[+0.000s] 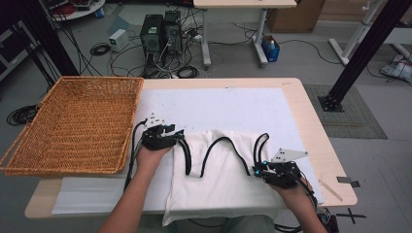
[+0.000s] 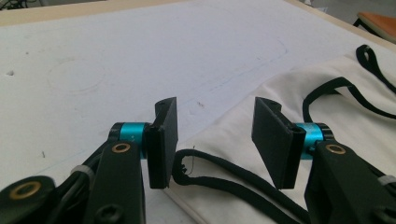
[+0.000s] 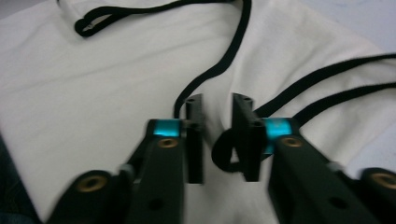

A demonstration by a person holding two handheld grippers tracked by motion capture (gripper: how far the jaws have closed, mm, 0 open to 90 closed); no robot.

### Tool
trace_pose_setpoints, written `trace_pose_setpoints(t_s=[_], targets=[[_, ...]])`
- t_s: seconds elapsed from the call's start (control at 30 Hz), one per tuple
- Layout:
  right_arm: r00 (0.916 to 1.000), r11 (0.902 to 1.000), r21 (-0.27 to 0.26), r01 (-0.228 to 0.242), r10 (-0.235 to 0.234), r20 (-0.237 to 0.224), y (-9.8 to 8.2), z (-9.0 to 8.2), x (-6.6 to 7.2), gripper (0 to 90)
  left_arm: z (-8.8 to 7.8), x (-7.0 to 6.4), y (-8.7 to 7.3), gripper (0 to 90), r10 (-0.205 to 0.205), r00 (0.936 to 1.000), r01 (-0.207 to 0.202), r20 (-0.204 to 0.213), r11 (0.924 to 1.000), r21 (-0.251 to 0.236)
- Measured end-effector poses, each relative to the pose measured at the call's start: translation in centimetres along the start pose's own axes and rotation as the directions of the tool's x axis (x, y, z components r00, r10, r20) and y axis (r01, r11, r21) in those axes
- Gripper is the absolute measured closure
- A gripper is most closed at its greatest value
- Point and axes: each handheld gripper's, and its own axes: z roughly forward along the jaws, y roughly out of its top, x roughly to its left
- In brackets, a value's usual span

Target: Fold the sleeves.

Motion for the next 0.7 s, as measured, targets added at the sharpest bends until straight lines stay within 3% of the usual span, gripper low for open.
trace_pose_setpoints(t_s=[0.03,0.07,0.13,0.2,0.27,0.33,0.37,0.4,0.5,0.6,0.63,0.67,0.7], targets=[[0.9999,0.9999,-0.007,-0.014,0.014,0.001,-0.1,0.1,-0.3,67.0,0.0,0.0,0.0,50.5,-0.003,1.0000,0.003,-0.002,1.0000,-0.003],[0.9999,0.9999,-0.007,-0.014,0.014,0.001,-0.1,0.1,-0.3,67.0,0.0,0.0,0.0,49.3,-0.003,1.0000,0.003,-0.002,1.0000,-0.003],[0.9954,0.9948,-0.073,-0.071,0.075,0.059,0.9,-0.4,-1.8,55.4,0.1,0.3,0.0,47.9,-0.012,0.9999,0.012,-0.009,0.9999,0.007],[0.9895,0.9911,-0.102,-0.085,0.096,0.108,2.0,-0.6,-2.8,54.3,0.2,0.6,0.0,45.8,-0.025,0.9996,0.025,-0.013,0.9996,0.010],[0.9783,0.9882,-0.114,-0.103,0.121,0.168,3.1,-0.4,-4.3,53.1,0.3,0.9,-0.1,45.3,-0.040,0.9990,0.040,-0.019,0.9990,0.020],[0.9640,0.9833,-0.111,-0.144,0.165,0.209,3.8,0.4,-5.9,53.2,0.6,1.3,-0.3,44.2,-0.048,0.9983,0.050,-0.031,0.9980,0.039],[0.9640,0.9833,-0.111,-0.144,0.165,0.209,3.8,0.4,-5.9,53.2,0.6,1.3,-0.3,44.2,-0.048,0.9983,0.050,-0.031,0.9980,0.039],[0.9474,0.9784,-0.085,-0.189,0.204,0.247,4.1,2.0,-7.9,53.2,1.0,1.7,-0.6,44.1,-0.054,0.9978,0.056,-0.040,0.9964,0.063],[0.9374,0.9758,-0.025,-0.217,0.216,0.273,3.8,3.8,-9.5,53.2,1.4,2.1,-0.9,44.2,-0.056,0.9964,0.062,-0.063,0.9940,0.090],[0.9352,0.9672,0.062,-0.246,0.220,0.277,3.2,5.3,-10.6,57.2,2.0,2.1,-1.1,46.0,-0.047,0.9956,0.058,-0.081,0.9886,0.138],[0.9322,0.9681,0.051,-0.245,0.221,0.287,3.1,5.3,-10.6,62.1,2.2,1.9,-1.0,52.4,-0.023,0.9964,0.035,-0.082,0.9870,0.157],[0.9336,0.9678,0.052,-0.246,0.222,0.281,3.2,5.2,-10.6,71.7,2.2,1.9,-1.0,61.5,-0.023,0.9964,0.035,-0.082,0.9870,0.157],[0.9422,0.9674,0.059,-0.246,0.225,0.249,3.2,5.1,-10.4,80.4,2.7,1.0,-0.9,72.4,0.062,0.9934,-0.041,-0.096,0.9767,0.211]])
